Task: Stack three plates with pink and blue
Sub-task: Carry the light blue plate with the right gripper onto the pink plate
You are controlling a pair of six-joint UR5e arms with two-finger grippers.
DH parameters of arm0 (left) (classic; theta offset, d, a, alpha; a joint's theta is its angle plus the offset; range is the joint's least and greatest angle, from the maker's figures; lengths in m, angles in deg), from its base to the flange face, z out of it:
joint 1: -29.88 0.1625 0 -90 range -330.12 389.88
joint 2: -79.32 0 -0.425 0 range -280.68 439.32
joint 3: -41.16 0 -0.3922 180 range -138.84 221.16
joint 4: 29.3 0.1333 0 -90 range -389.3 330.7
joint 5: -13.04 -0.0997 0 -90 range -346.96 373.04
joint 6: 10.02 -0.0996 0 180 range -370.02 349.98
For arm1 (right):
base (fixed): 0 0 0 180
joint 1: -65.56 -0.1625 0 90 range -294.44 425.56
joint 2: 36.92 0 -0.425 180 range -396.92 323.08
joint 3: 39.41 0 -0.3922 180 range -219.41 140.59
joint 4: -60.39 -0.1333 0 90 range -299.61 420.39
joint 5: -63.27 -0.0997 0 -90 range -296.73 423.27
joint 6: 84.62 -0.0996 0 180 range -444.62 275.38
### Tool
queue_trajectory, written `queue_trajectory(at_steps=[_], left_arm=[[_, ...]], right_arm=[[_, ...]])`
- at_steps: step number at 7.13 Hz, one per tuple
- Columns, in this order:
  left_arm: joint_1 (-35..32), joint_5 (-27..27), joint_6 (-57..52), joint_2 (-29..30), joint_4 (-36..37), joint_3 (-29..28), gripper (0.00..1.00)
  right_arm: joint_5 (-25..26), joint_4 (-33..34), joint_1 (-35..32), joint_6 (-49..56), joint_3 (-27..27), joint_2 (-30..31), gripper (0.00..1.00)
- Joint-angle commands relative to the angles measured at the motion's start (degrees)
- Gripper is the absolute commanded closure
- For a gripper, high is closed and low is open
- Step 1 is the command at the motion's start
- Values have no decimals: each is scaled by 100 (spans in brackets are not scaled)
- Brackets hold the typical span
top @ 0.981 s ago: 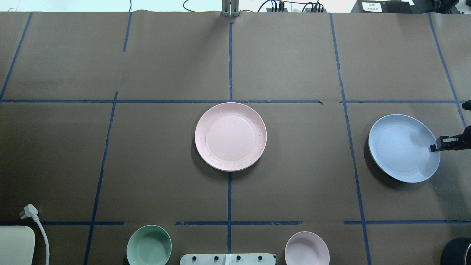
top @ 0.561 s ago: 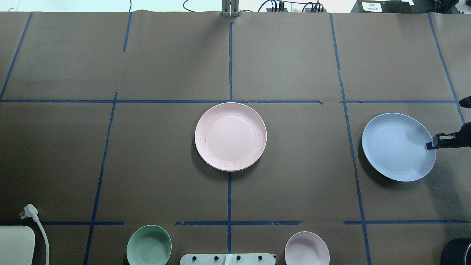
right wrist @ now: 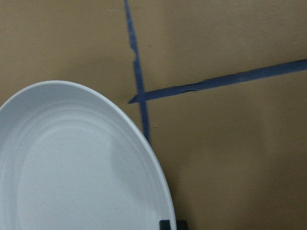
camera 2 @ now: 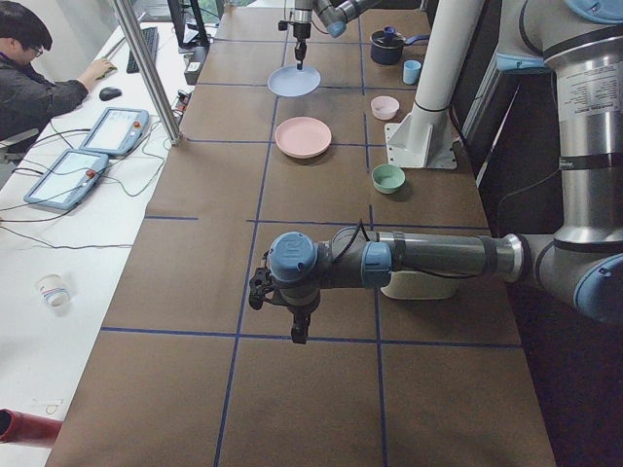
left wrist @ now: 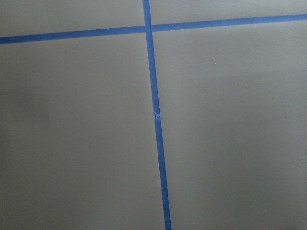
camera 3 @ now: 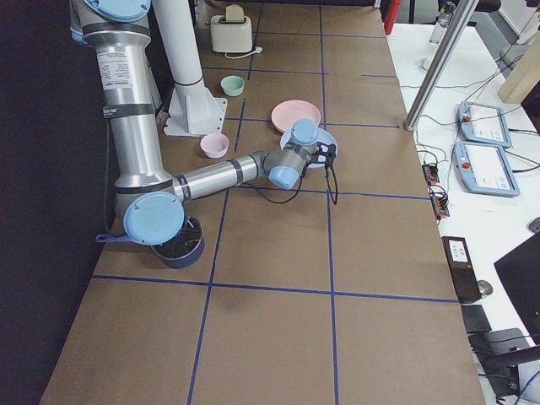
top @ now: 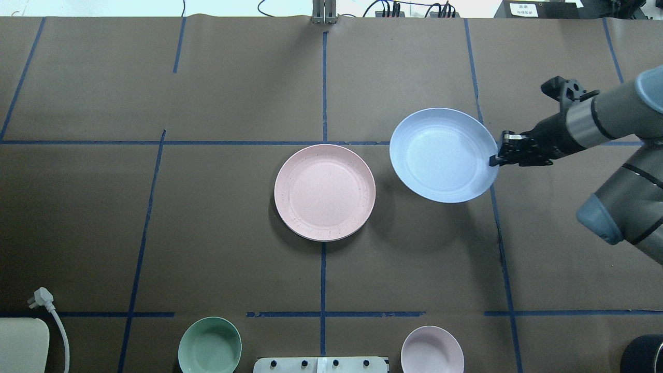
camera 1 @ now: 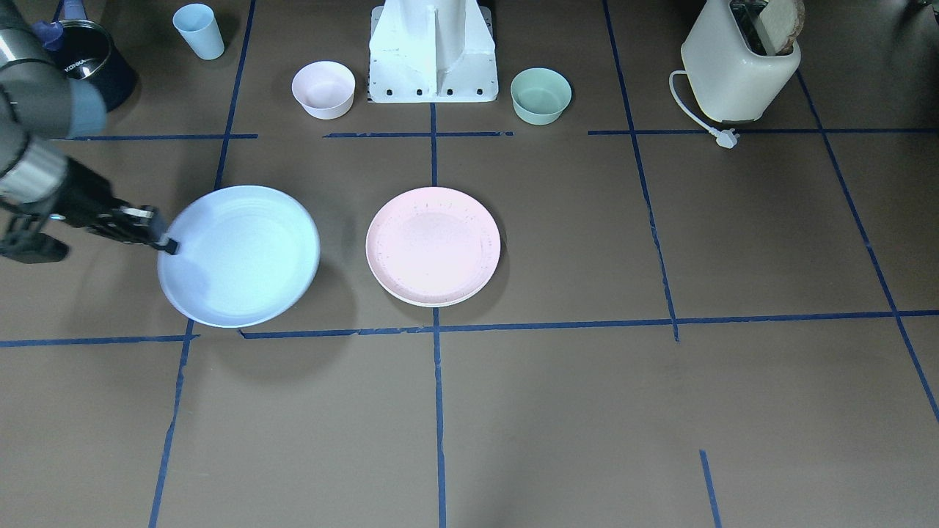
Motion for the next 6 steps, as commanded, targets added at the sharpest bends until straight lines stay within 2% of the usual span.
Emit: queue_trajectory(at_steps=[1,2,3,6], left_arm=[[7,7,0,36,0,-62,0],[7,7,0,36,0,-71,0],[7,7,0,45,0,-80,0],[7,7,0,36,0,-80,0]], right_arm=[[1090,1113,1001,-669,309,-1005,100],[1477,1369,1336,-958,300,-1332,100],[1881,1407,1618,-1083,300,-1396,100],[2420,1407,2006,-1084,256,-1405,100]])
